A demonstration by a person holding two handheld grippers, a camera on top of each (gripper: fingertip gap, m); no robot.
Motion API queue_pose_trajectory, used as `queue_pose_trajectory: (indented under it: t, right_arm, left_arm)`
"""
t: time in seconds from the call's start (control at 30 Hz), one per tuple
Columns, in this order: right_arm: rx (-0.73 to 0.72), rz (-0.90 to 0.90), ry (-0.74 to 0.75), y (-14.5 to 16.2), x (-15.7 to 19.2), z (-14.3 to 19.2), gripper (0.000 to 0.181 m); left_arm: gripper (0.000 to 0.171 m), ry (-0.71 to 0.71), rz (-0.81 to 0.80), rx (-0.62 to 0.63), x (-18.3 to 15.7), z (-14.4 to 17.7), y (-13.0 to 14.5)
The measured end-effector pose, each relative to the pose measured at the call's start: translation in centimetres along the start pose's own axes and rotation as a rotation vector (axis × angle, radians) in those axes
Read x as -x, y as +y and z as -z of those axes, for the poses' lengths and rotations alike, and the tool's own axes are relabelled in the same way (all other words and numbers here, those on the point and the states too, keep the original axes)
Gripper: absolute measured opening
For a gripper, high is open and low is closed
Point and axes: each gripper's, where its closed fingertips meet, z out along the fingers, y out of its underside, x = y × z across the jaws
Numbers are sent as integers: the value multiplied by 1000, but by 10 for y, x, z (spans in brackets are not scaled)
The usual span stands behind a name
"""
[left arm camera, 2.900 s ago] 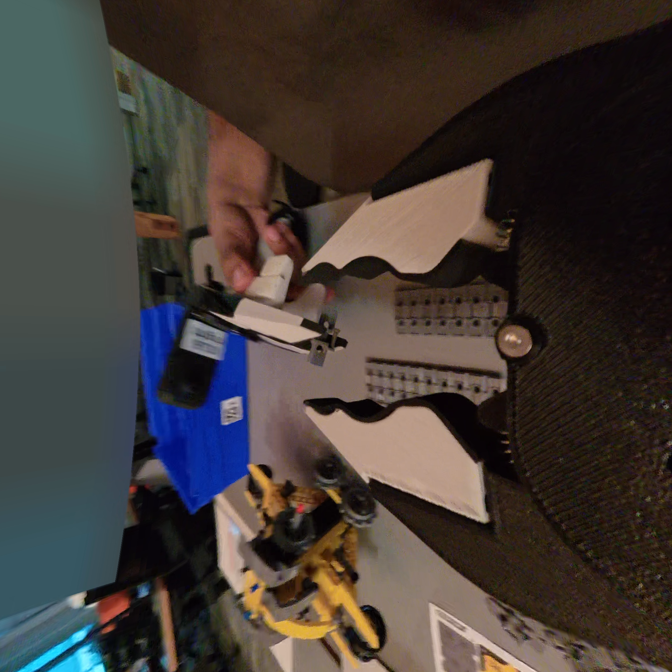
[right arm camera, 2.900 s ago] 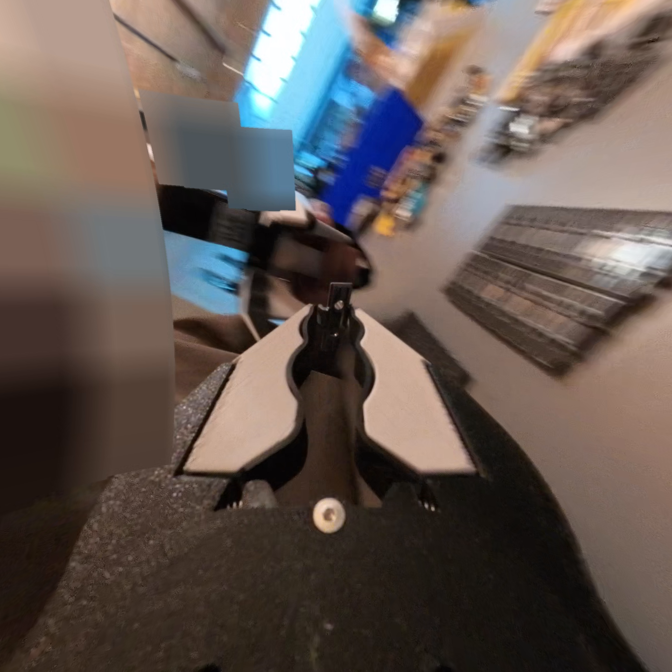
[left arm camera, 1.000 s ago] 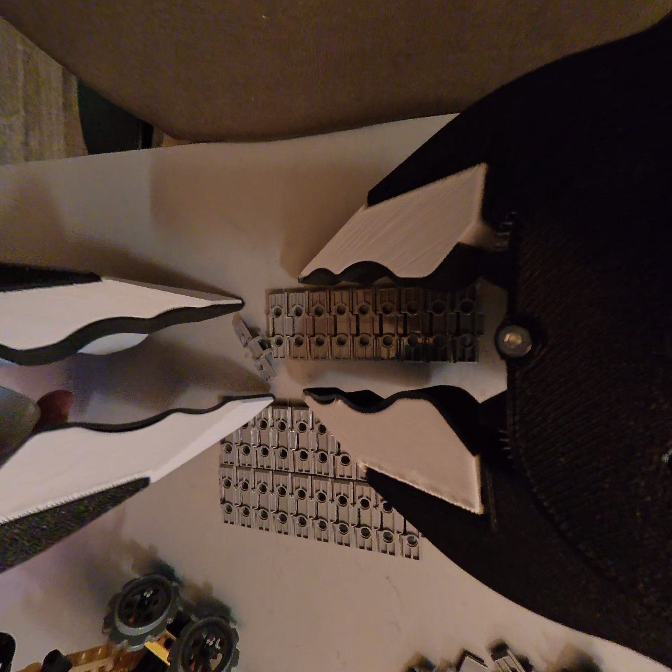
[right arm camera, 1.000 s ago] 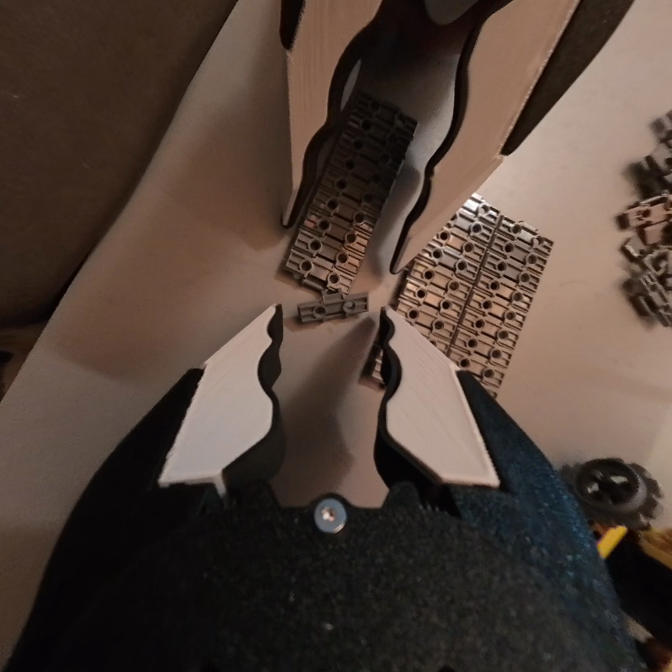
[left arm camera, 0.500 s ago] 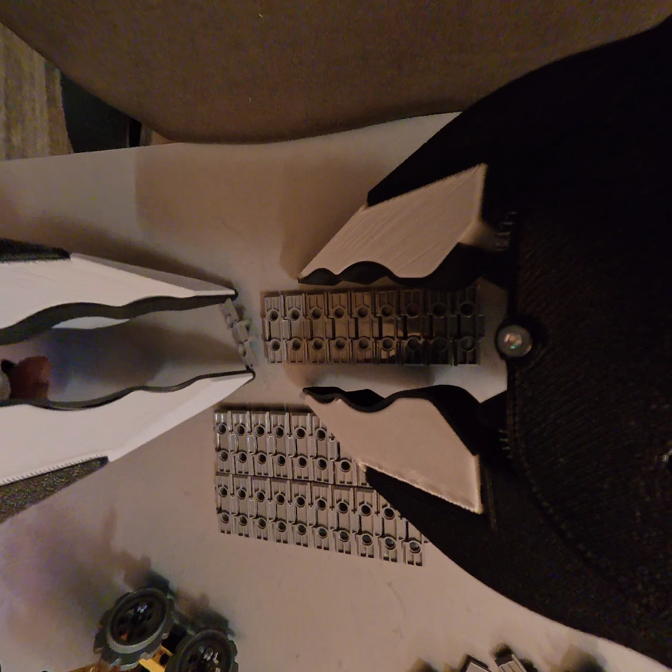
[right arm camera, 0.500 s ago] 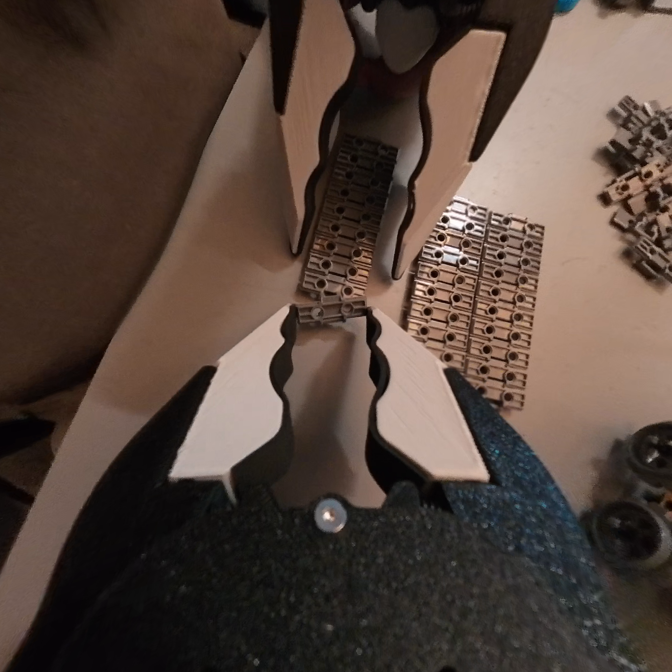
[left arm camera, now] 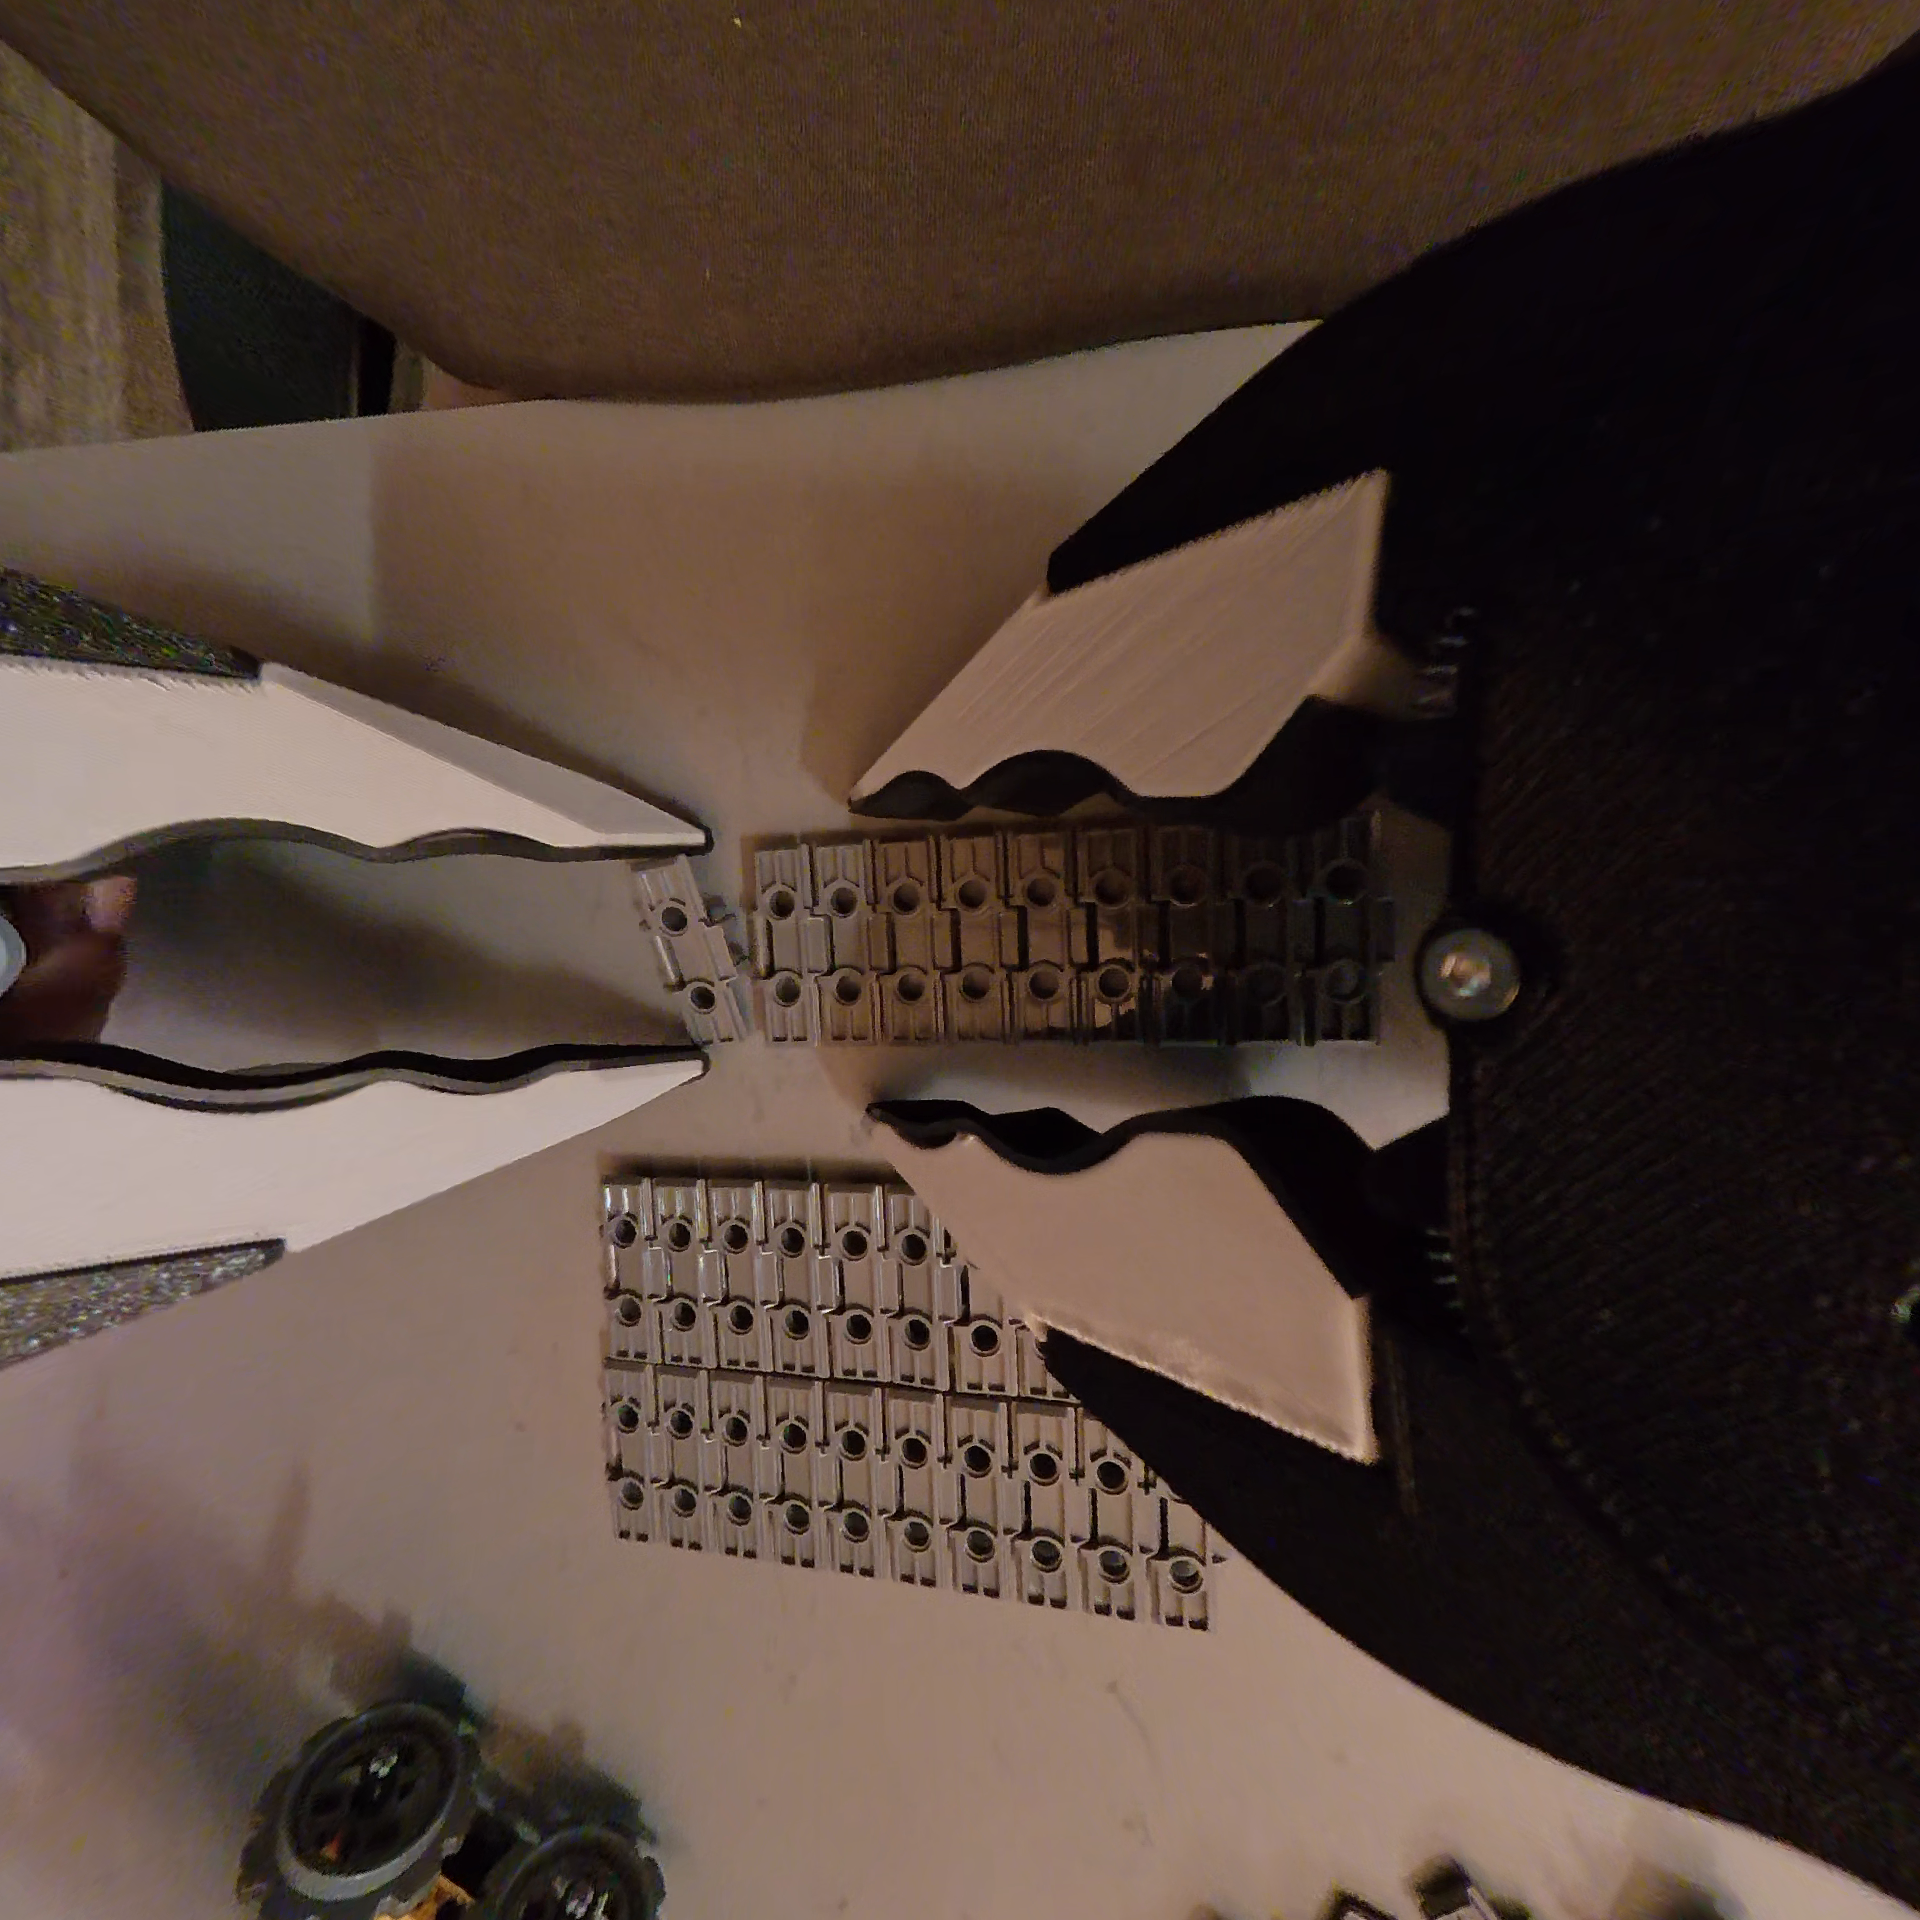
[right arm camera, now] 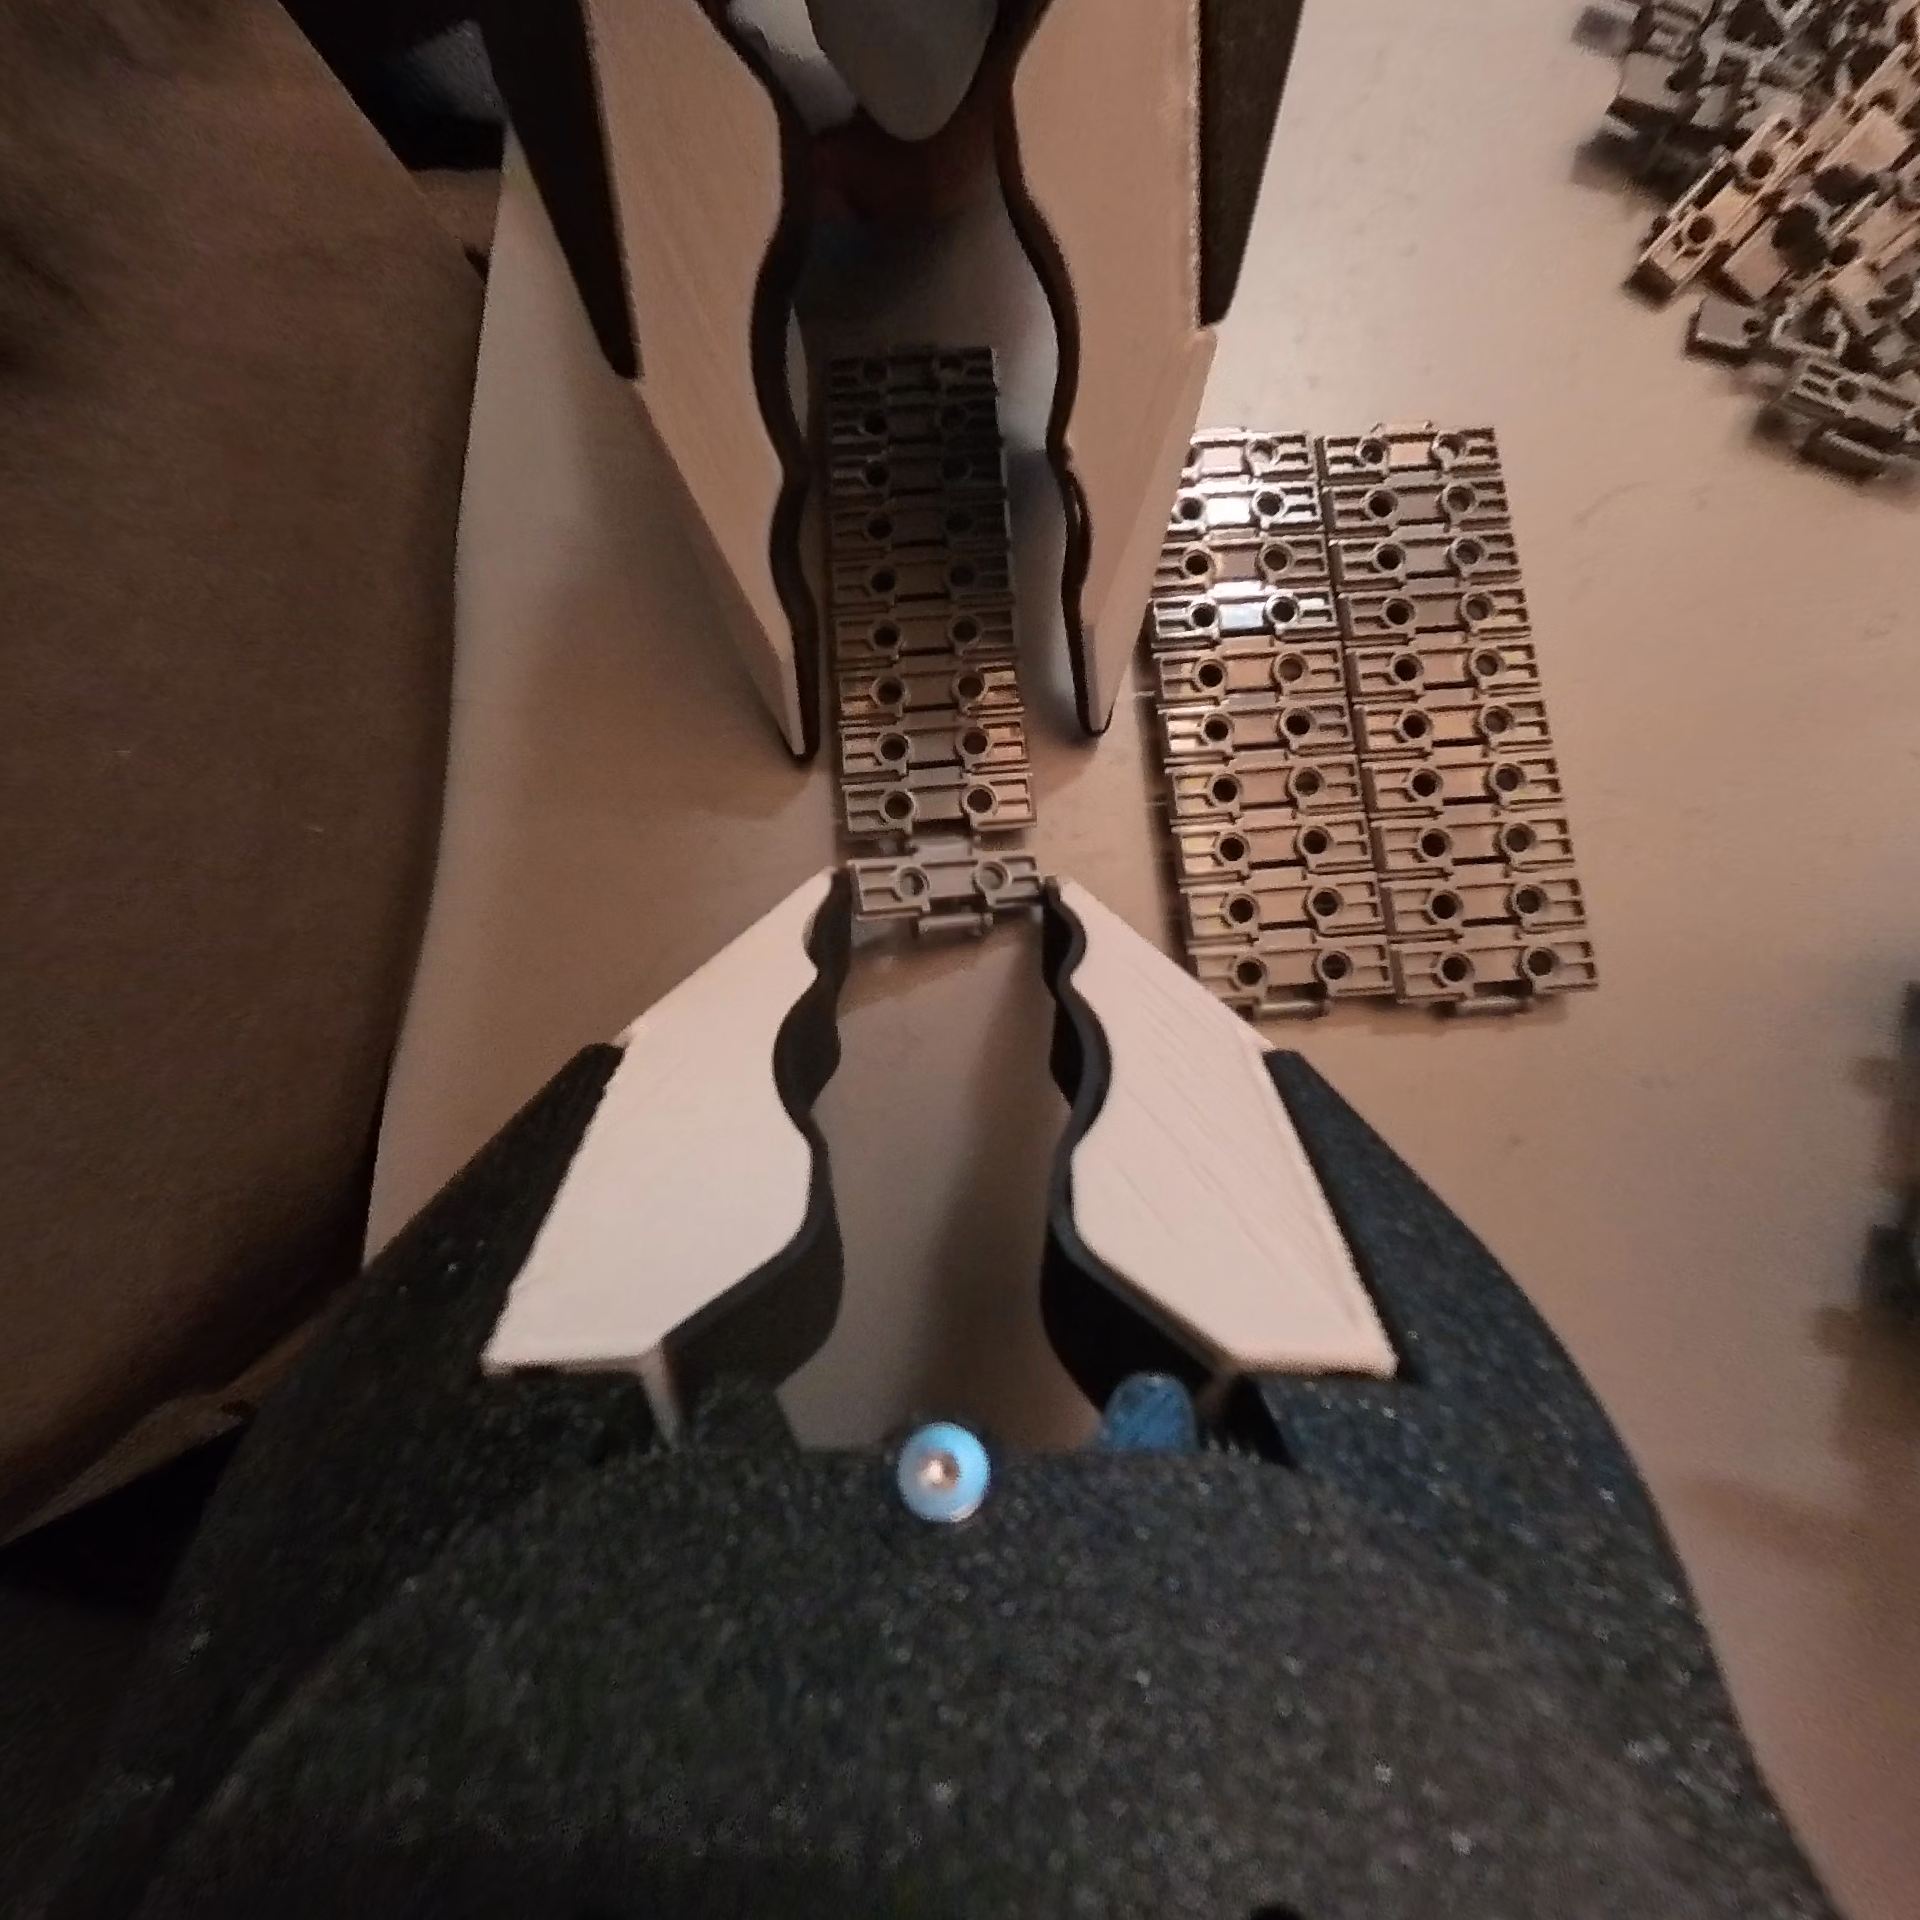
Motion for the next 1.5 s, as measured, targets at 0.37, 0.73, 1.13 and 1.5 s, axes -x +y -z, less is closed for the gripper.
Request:
queue_pose_trajectory:
  t: [0.37, 0.73, 1.13, 1.5]
  right_arm:
    - [-31, 45, 49, -6, 3, 0, 29]
    - [-9, 180, 83, -6, -8, 5, 40]
    - [79, 283, -79, 1, -3, -4, 48]
    - [112, 232, -51, 4, 3, -2, 41]
  left_arm:
    - [53, 10, 12, 4, 0, 0, 0]
    - [55, -1, 23, 6, 2, -5, -4]
    - [47, 29, 13, 2, -3, -5, -5]
    - [56, 70, -19, -5, -10, 0, -2]
